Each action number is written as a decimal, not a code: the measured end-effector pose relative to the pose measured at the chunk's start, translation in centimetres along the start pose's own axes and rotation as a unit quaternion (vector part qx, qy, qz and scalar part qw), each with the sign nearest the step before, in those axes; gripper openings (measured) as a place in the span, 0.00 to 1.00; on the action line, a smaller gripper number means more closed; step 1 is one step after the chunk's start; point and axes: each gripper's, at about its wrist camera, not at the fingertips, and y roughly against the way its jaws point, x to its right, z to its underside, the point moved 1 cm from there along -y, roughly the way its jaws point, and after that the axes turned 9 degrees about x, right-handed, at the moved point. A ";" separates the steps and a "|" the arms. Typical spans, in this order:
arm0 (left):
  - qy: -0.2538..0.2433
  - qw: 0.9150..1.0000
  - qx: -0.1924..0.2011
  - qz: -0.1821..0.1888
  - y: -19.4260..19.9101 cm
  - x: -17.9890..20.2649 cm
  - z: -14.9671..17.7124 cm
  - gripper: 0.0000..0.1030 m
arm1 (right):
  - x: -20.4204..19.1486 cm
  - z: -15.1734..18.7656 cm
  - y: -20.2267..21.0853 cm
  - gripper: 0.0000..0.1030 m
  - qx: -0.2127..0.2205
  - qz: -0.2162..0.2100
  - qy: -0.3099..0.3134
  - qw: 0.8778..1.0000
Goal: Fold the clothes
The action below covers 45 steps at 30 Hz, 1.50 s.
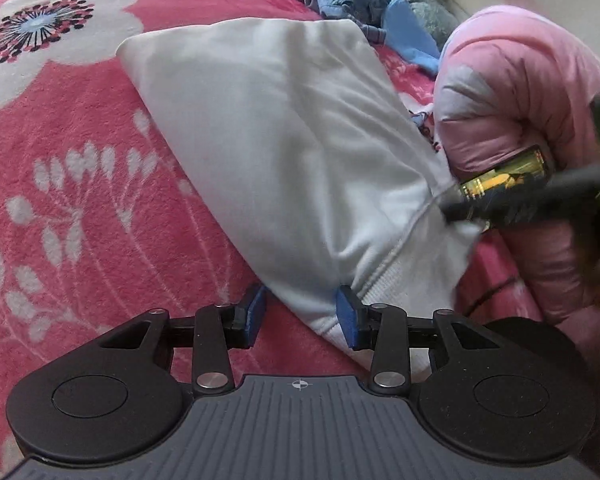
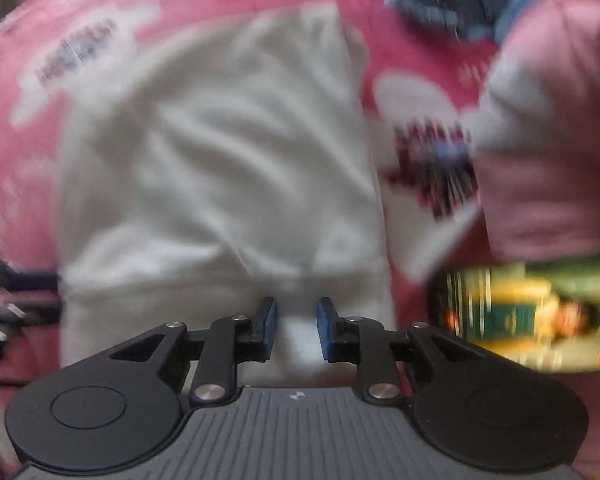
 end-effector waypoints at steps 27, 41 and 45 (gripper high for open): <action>0.132 0.990 0.007 0.049 5.7 -6.5 2.8 0.38 | -15.6 0.9 2.5 0.24 0.016 -0.129 0.218 0.967; 0.168 0.982 0.072 0.040 4.0 -8.6 -2.6 0.44 | -6.6 -1.2 5.8 0.49 0.076 -0.118 0.066 0.988; 0.172 0.981 0.086 0.037 2.8 -8.9 -4.1 0.45 | -0.5 -4.1 4.9 0.64 0.149 -0.092 -0.042 0.984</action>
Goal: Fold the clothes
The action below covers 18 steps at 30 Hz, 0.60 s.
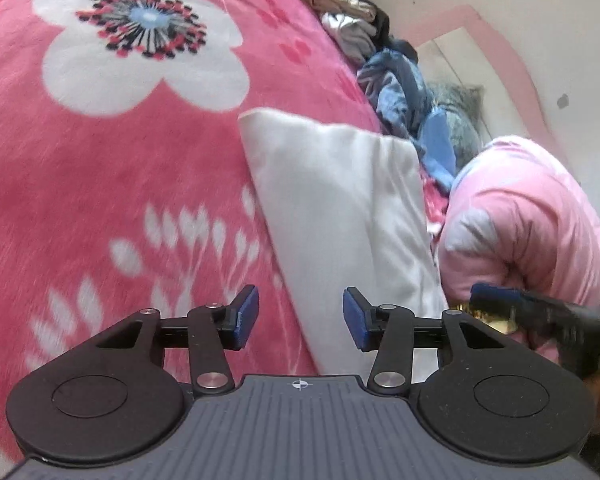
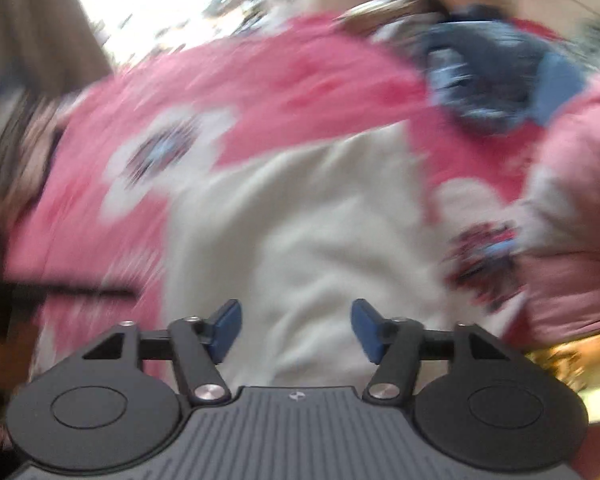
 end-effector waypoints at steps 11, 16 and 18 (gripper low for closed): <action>-0.002 0.999 0.027 0.029 -3.5 -0.1 -1.6 0.45 | 11.1 -1.8 -9.2 0.74 0.065 0.000 -0.215 0.974; 0.006 0.999 0.022 0.049 -5.5 -0.8 -2.0 0.45 | 13.6 -1.7 -12.0 0.76 0.063 -0.041 -0.259 0.963; 0.018 0.998 0.022 0.060 -5.8 -1.2 -2.2 0.46 | 13.7 -1.4 -13.1 0.77 0.061 -0.057 -0.260 0.962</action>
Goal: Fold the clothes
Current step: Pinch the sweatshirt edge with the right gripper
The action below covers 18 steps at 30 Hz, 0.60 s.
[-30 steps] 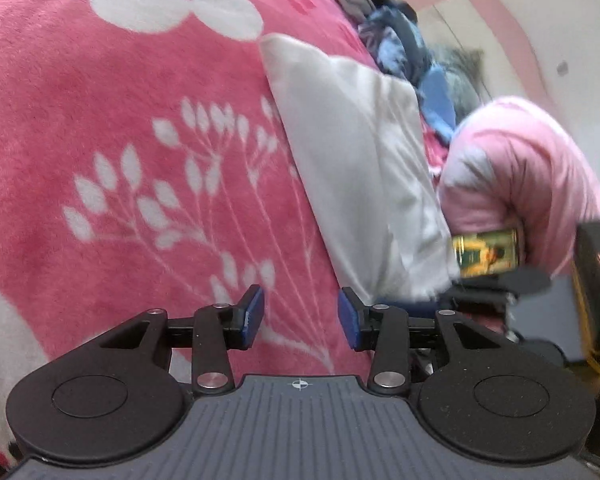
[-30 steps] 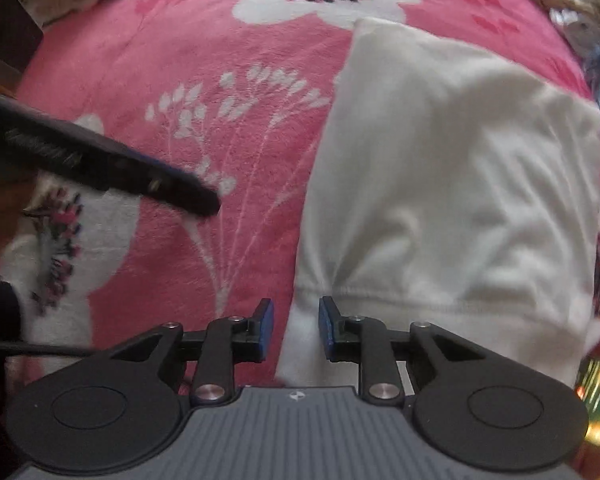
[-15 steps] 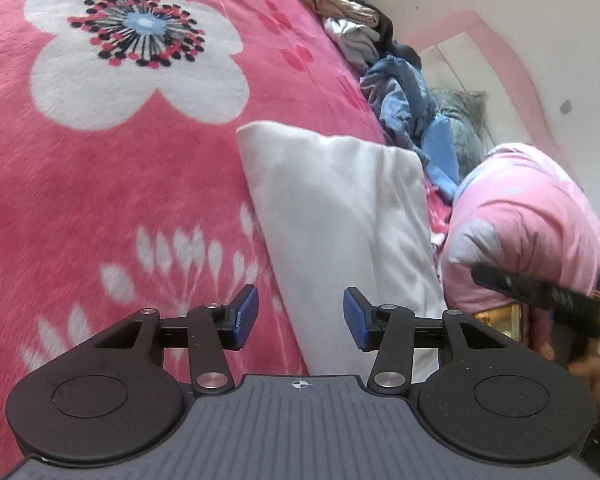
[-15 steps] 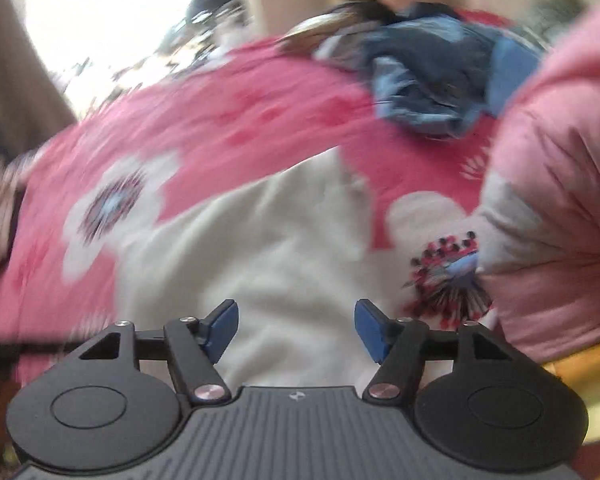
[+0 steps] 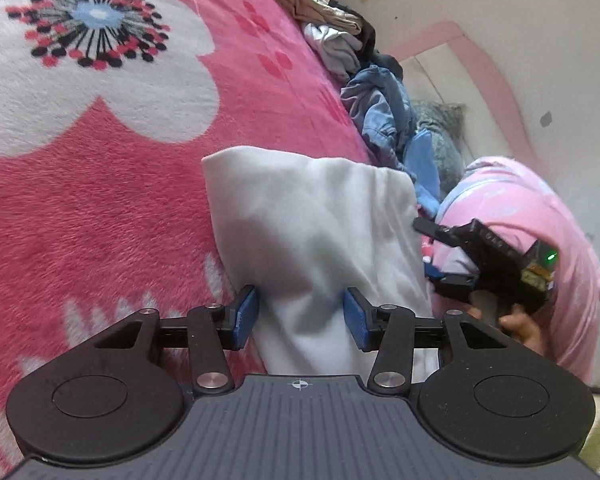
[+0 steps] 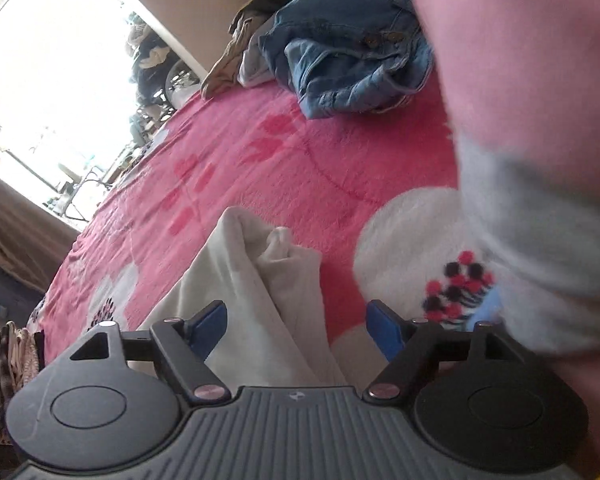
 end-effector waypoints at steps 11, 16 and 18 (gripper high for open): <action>0.020 0.999 0.035 0.013 1.6 -1.2 -1.4 0.48 | 1.0 0.7 -2.0 0.76 -0.050 -0.080 -0.035 0.995; 0.034 0.999 0.026 0.001 -0.1 -1.3 -1.8 0.49 | 0.6 1.0 -3.2 0.80 -0.069 -0.117 -0.051 0.989; 0.034 0.999 0.034 -0.005 -0.2 -1.0 -1.6 0.49 | 0.2 1.3 -3.0 0.77 -0.085 -0.144 -0.054 0.984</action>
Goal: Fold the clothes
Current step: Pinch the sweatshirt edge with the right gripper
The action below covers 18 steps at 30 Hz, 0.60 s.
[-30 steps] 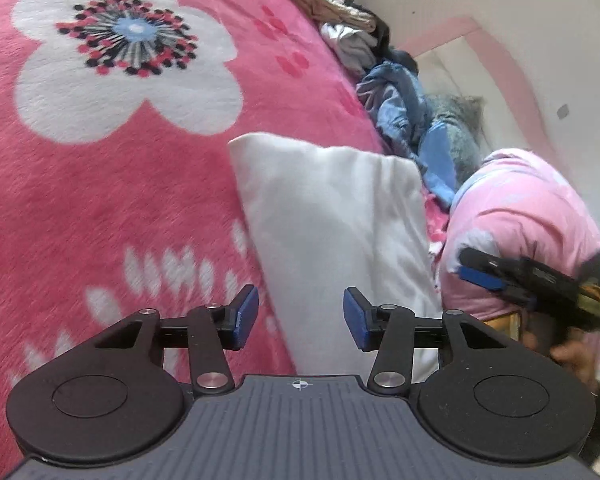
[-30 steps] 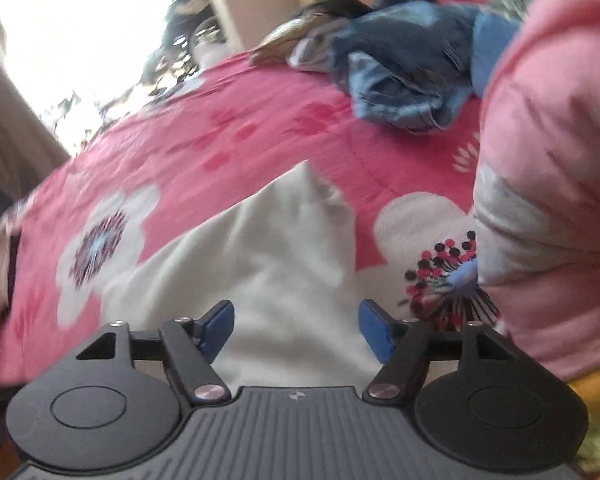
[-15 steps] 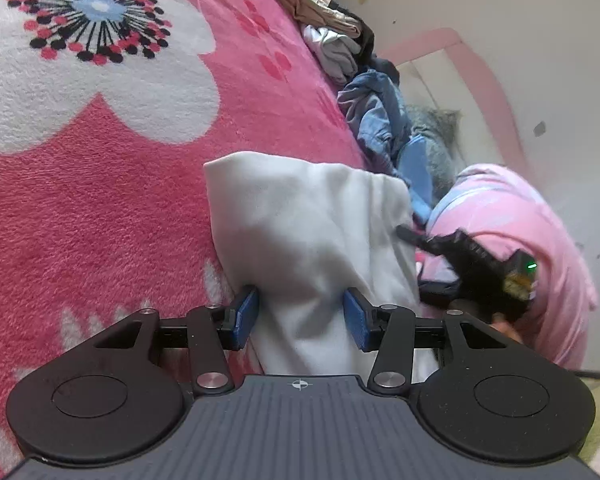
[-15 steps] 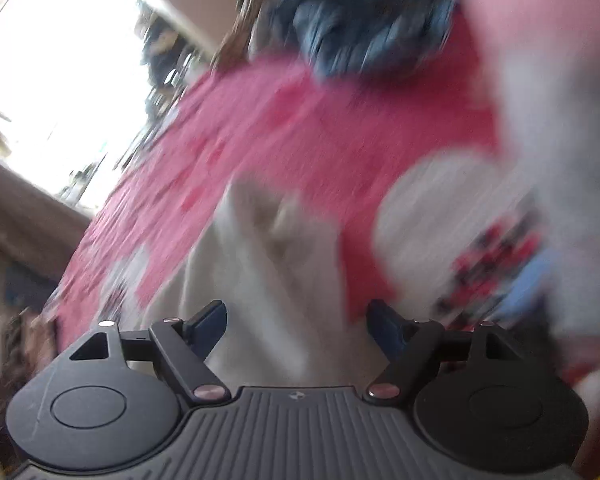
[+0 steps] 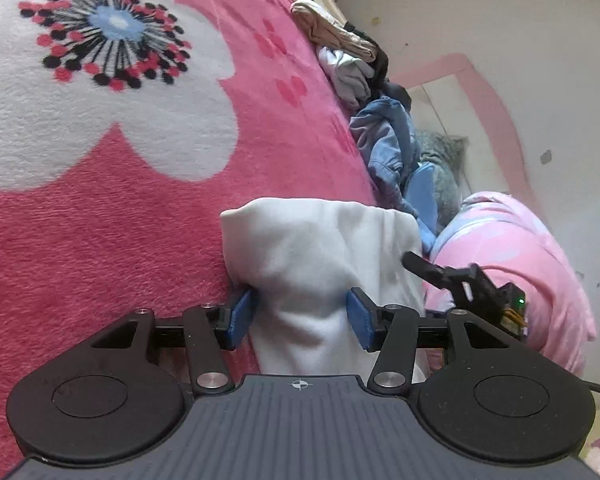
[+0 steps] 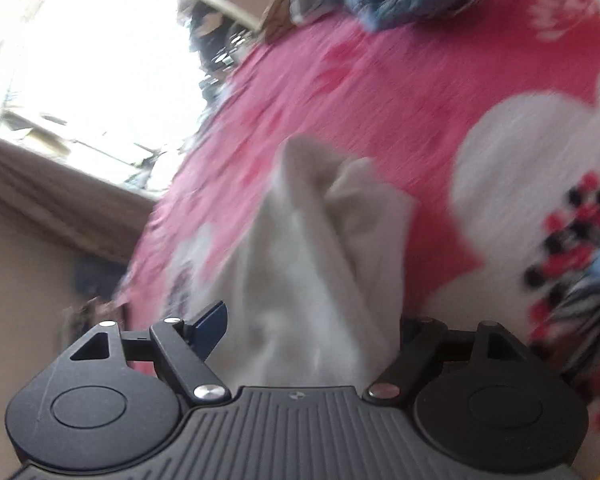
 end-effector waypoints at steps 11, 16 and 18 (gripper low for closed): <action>-0.002 0.999 0.007 -0.032 1.0 0.7 -0.6 0.45 | 0.4 -0.3 0.0 0.51 0.015 0.055 -0.004 0.998; 0.007 0.999 0.020 -0.030 2.6 0.1 -0.8 0.49 | 0.9 0.1 0.2 0.65 0.022 0.039 -0.014 0.999; 0.003 1.000 0.013 -0.027 1.8 0.7 -0.7 0.49 | 0.4 0.4 -0.2 0.73 0.026 0.039 -0.008 0.999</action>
